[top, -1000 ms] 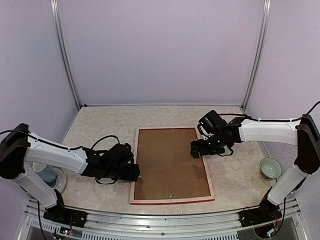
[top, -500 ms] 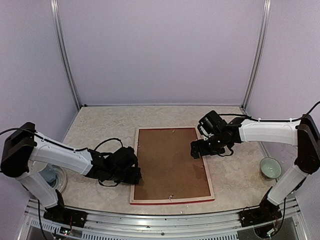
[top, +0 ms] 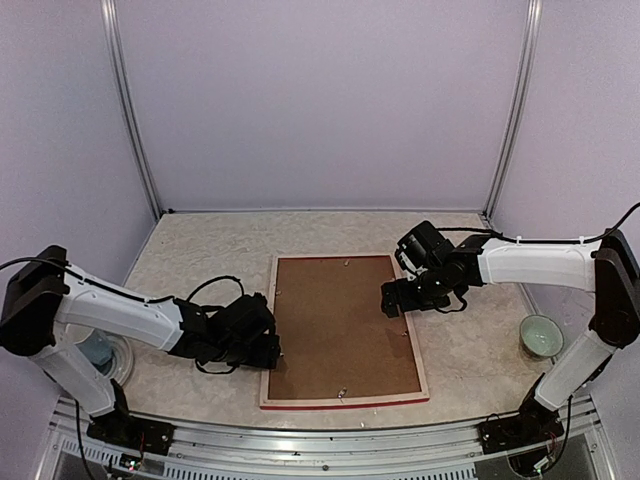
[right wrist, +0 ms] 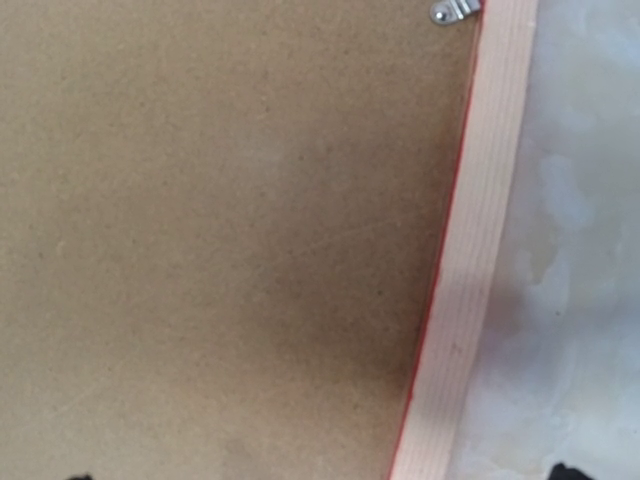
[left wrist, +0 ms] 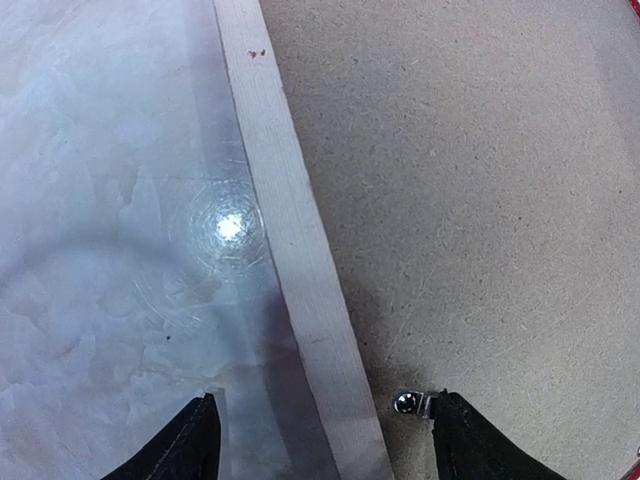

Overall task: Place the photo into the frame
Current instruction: Press the fastener onto the backboard.

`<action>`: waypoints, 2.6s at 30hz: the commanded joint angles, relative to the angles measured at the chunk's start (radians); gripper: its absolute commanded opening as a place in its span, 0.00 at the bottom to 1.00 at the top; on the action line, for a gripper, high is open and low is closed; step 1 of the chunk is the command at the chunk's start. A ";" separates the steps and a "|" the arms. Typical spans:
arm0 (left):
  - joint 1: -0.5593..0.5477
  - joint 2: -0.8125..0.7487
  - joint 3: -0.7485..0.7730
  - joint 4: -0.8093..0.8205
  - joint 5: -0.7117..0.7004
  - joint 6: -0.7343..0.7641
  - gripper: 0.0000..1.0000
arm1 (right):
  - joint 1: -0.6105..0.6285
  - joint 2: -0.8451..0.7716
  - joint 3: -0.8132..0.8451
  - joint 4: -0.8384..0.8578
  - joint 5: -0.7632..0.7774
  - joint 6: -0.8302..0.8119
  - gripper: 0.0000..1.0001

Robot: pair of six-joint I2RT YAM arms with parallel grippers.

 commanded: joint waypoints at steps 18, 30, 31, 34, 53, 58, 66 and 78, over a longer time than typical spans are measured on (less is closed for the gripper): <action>-0.012 0.055 0.058 -0.040 -0.047 -0.002 0.73 | 0.012 -0.017 -0.003 0.002 0.010 -0.007 0.99; -0.017 0.032 0.028 -0.044 -0.050 -0.012 0.66 | 0.012 -0.006 0.004 0.009 0.006 -0.007 0.99; -0.017 0.030 0.028 -0.046 -0.051 -0.012 0.65 | 0.011 -0.006 0.003 0.009 0.006 -0.007 0.99; -0.017 0.022 0.027 -0.051 -0.055 -0.011 0.66 | 0.012 -0.003 0.002 0.009 0.005 -0.007 0.99; -0.017 -0.033 0.024 -0.065 -0.065 -0.003 0.66 | 0.012 0.005 0.010 0.006 0.003 -0.007 0.99; -0.016 -0.021 0.042 -0.098 -0.060 0.006 0.66 | 0.011 0.003 0.011 0.007 0.003 -0.007 0.99; -0.025 -0.012 0.040 -0.112 -0.044 0.011 0.65 | 0.011 0.006 0.013 0.007 0.002 -0.010 0.99; -0.029 0.026 0.047 -0.115 -0.027 0.023 0.62 | 0.012 0.008 0.022 0.000 0.006 -0.016 0.99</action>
